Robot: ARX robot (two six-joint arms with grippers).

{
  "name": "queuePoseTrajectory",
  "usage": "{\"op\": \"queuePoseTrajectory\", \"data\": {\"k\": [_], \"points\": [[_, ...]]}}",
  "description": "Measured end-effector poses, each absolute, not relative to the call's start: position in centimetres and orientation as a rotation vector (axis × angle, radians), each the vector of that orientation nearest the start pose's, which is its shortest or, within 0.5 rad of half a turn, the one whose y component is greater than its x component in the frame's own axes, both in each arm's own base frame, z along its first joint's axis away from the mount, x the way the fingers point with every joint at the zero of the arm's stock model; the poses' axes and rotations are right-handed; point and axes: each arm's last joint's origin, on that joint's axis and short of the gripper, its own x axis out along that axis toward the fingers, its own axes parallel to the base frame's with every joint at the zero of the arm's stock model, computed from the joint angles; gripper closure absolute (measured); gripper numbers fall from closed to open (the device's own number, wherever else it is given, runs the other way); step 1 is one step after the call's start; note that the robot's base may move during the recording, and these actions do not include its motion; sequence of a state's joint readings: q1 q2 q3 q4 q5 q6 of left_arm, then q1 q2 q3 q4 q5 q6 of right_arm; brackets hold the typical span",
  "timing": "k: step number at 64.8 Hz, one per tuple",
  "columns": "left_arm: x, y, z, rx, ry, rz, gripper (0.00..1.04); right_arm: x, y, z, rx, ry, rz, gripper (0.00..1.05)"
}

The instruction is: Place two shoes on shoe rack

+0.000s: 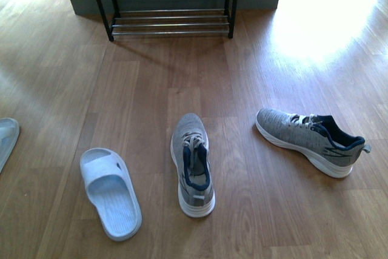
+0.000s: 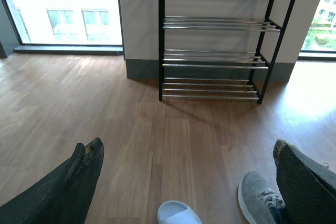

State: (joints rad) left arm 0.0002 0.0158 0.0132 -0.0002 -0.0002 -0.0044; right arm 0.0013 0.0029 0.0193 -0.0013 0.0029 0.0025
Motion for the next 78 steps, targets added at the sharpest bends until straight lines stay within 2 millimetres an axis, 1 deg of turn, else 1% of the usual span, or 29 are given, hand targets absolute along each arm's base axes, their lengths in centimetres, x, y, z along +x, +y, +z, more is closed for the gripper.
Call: {"op": "queuePoseTrajectory", "data": {"k": [21,26,29,31,36,38,41,44,45,47,48,51,56,59,62,64,65,68,69,74,78], "points": [[9.8,0.0,16.7,-0.004,0.003,0.0,0.09,9.7,0.0,17.0,0.003,-0.015,0.0,0.09],[9.8,0.0,16.7,-0.004,0.003,0.001,0.09,9.9,0.1,16.8,0.054,0.081,0.106,0.09],[9.8,0.0,16.7,-0.004,0.003,0.0,0.09,10.6,0.2,16.8,0.081,0.135,0.165,0.09],[9.8,0.0,16.7,-0.004,0.003,0.001,0.09,11.2,0.1,17.0,0.087,0.161,0.169,0.09],[9.8,0.0,16.7,-0.004,0.003,0.001,0.09,13.4,0.0,17.7,0.078,0.215,0.17,0.09],[9.8,0.0,16.7,-0.004,0.003,0.0,0.09,14.8,-0.1,17.8,0.061,0.244,0.171,0.09],[9.8,0.0,16.7,-0.004,0.003,0.0,0.09,16.5,-0.2,17.7,0.04,0.284,0.17,0.09],[9.8,0.0,16.7,-0.004,0.003,0.0,0.09,18.7,-0.4,17.0,0.01,0.34,0.173,0.09],[9.8,0.0,16.7,-0.004,0.003,0.0,0.09,19.1,-0.4,16.7,0.003,0.352,0.174,0.09],[9.8,0.0,16.7,-0.004,0.003,0.0,0.09,20.9,-0.5,15.6,-0.026,0.404,0.168,0.09],[9.8,0.0,16.7,-0.004,0.003,0.0,0.09,21.3,-0.6,15.3,-0.041,0.416,0.165,0.09],[9.8,0.0,16.7,-0.004,0.003,0.0,0.09,23.6,-0.8,13.1,-0.101,0.492,0.154,0.09],[9.8,0.0,16.7,-0.004,0.003,0.0,0.09,26.0,-1.0,10.0,-0.171,0.596,0.155,0.09],[9.8,0.0,16.7,-0.004,0.003,0.0,0.09,27.7,-1.3,7.1,-0.227,0.684,0.163,0.09],[9.8,0.0,16.7,-0.004,0.003,0.0,0.09,28.5,-1.4,5.1,-0.257,0.74,0.168,0.09],[9.8,0.0,16.7,-0.004,0.003,0.0,0.09,29.2,-1.6,3.1,-0.297,0.791,0.167,0.09],[9.8,0.0,16.7,-0.004,0.003,0.0,0.09,29.3,-1.7,2.6,-0.309,0.804,0.171,0.09],[9.8,0.0,16.7,-0.004,0.003,0.0,0.09,30.0,-2.0,0.3,-0.34,0.865,0.184,0.09],[9.8,0.0,16.7,-0.004,0.003,0.0,0.09,30.1,-2.0,-0.1,-0.343,0.875,0.184,0.09],[9.8,0.0,16.7,-0.004,0.003,0.0,0.09,31.1,-2.6,-3.9,-0.385,0.955,0.202,0.09],[9.8,0.0,16.7,-0.004,0.003,0.001,0.09,31.6,-2.9,-5.6,-0.408,0.986,0.199,0.09]]}}
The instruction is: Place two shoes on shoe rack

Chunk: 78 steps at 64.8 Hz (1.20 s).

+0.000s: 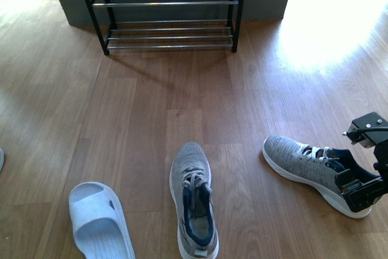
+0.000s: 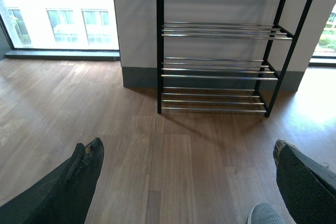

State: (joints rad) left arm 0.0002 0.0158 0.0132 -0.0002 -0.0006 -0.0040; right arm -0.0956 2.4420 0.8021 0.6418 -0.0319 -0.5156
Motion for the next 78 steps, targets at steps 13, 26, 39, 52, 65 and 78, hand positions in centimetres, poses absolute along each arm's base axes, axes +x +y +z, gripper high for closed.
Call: {"op": "queuePoseTrajectory", "data": {"k": [13,26,39,52,65,78], "points": [[9.8,0.0,16.7,-0.004,0.003,0.0,0.09,33.8,-4.3,-9.0,-0.422,1.028,0.166,0.09],[9.8,0.0,16.7,-0.004,0.003,0.0,0.09,35.4,-4.7,-11.2,-0.41,1.067,0.177,0.09],[9.8,0.0,16.7,-0.004,0.003,0.0,0.09,35.5,-3.7,-11.5,-0.41,1.064,0.229,0.09],[9.8,0.0,16.7,-0.004,0.003,0.0,0.09,35.8,-3.1,-12.4,-0.405,1.078,0.259,0.09],[9.8,0.0,16.7,-0.004,0.003,0.0,0.09,35.5,-2.6,-12.0,-0.399,1.07,0.263,0.09],[9.8,0.0,16.7,-0.004,0.003,0.0,0.09,33.8,-1.8,-10.2,-0.369,1.066,0.341,0.09]]}}
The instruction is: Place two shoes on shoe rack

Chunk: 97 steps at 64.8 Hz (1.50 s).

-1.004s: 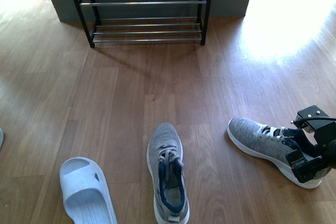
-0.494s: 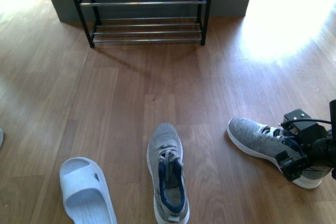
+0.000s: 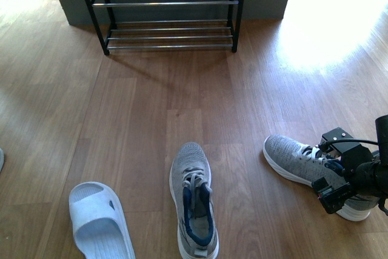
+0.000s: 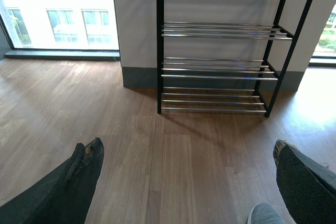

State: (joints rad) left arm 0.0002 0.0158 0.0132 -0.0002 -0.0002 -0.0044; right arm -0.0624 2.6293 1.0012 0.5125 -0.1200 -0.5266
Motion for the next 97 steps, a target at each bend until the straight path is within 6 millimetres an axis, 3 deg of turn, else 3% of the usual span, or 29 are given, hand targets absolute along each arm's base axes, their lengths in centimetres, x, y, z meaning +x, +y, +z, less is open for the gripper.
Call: {"op": "queuePoseTrajectory", "data": {"k": [16,27,36,54,59,69,76,80,90,97], "points": [[9.8,0.0,16.7,-0.004,0.003,0.0,0.09,32.4,-1.1,-10.8,-0.369,1.092,0.37,0.09],[9.8,0.0,16.7,-0.004,0.003,0.0,0.09,34.8,-1.3,-13.1,-0.343,1.058,0.252,0.1],[9.8,0.0,16.7,-0.004,0.003,0.0,0.09,36.1,-1.3,-13.2,-0.316,1.032,0.216,0.35],[9.8,0.0,16.7,-0.004,0.003,0.0,0.09,35.7,-1.0,-12.9,-0.309,1.035,0.225,0.8],[9.8,0.0,16.7,-0.004,0.003,0.0,0.09,35.6,-0.8,-12.7,-0.298,1.025,0.236,0.99],[9.8,0.0,16.7,-0.004,0.003,0.0,0.09,35.0,-0.2,-11.8,-0.281,0.998,0.238,1.03],[9.8,0.0,16.7,-0.004,0.003,0.001,0.09,34.3,0.2,-9.8,-0.237,0.945,0.229,1.03],[9.8,0.0,16.7,-0.004,0.003,0.0,0.09,33.5,0.5,-7.4,-0.2,0.892,0.219,1.03],[9.8,0.0,16.7,-0.004,0.003,0.0,0.09,31.2,0.8,-0.1,-0.094,0.762,0.206,1.03],[9.8,0.0,16.7,-0.004,0.003,0.0,0.09,28.2,0.8,5.5,-0.047,0.688,0.213,1.03]]}}
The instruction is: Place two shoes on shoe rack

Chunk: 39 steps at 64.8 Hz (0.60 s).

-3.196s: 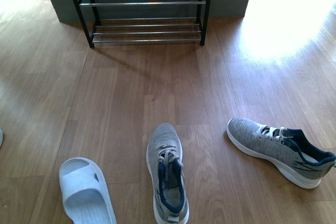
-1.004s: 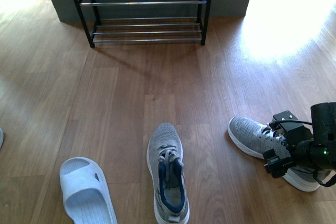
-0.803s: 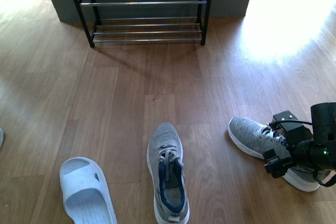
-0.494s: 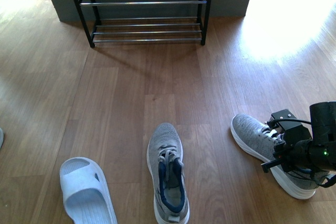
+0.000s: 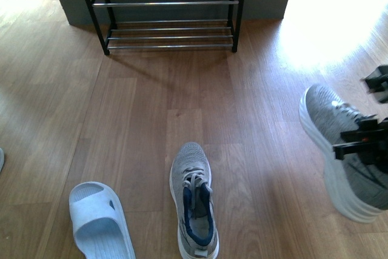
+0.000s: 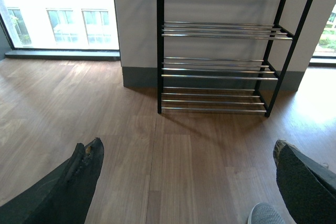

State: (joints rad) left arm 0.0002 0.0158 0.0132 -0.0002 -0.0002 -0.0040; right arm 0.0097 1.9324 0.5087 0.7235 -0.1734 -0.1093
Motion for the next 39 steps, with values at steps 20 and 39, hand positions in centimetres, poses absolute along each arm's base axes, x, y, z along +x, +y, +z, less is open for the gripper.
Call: {"op": "queuePoseTrajectory", "data": {"k": [20,39], "points": [[9.8,0.0,16.7,-0.004,0.003,0.0,0.09,19.3,1.5,17.2,0.057,0.474,0.281,1.03],[9.8,0.0,16.7,-0.004,0.003,0.0,0.09,15.9,1.9,20.1,0.087,0.316,0.296,1.03]]}}
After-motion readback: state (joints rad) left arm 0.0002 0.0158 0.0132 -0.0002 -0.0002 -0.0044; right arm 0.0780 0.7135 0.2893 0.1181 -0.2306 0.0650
